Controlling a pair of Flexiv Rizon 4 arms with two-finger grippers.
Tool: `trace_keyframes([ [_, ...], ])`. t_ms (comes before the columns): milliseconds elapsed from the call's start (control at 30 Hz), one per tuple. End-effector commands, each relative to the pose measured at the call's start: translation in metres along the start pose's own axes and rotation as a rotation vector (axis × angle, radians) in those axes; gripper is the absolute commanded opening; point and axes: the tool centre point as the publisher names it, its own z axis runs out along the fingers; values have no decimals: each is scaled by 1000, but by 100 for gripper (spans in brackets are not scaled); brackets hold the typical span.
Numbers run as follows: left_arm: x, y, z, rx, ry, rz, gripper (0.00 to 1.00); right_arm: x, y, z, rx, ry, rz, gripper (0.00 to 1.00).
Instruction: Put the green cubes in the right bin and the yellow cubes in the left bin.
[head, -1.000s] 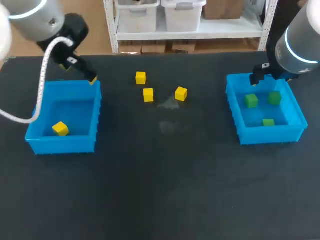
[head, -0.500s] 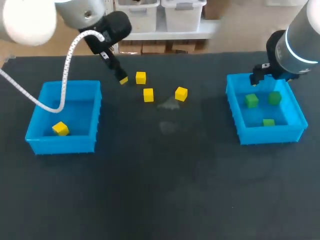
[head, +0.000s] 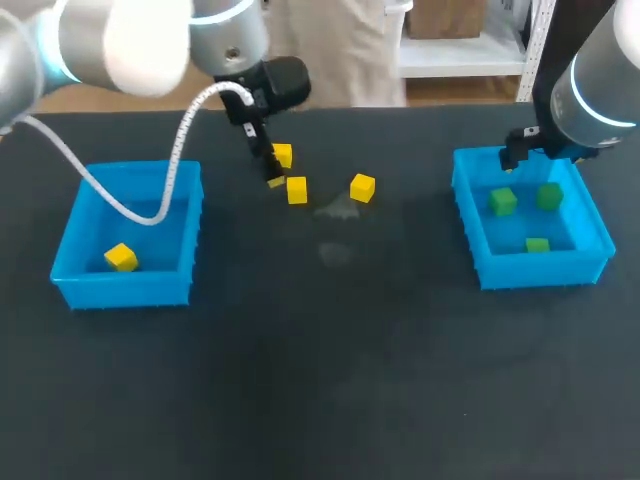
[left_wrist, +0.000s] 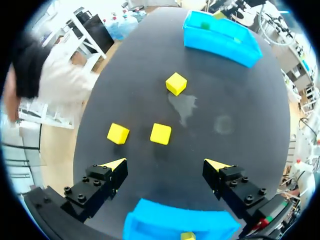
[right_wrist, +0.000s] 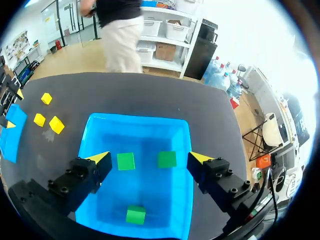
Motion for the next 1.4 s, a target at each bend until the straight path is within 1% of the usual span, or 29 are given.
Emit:
trace_keyframes([
  [33,-16,13,16,43,88,15,100,1,0,0,2,-5,1,100],
  [267,-26,16,32,63,97,31,100,1,0,0,2,-5,1,100],
  [433,-30,13,43,73,106,64,100,1,0,0,2,-5,1,100],
  [533,-29,10,49,74,119,92,100,1,0,0,2,-5,1,100],
  [600,-27,9,54,71,121,94,100,1,0,0,2,-5,1,100],
  [867,-19,12,70,76,137,99,100,1,0,0,2,-5,1,100],
  [1067,-20,13,75,73,132,97,100,1,0,0,2,-5,1,100],
  [1267,-25,9,83,72,133,93,100,1,0,0,2,-5,1,100],
  [1367,-25,8,89,61,147,97,100,1,0,0,2,-5,1,100],
  [1400,-24,7,92,51,156,93,94,1,0,0,2,-5,1,100],
])
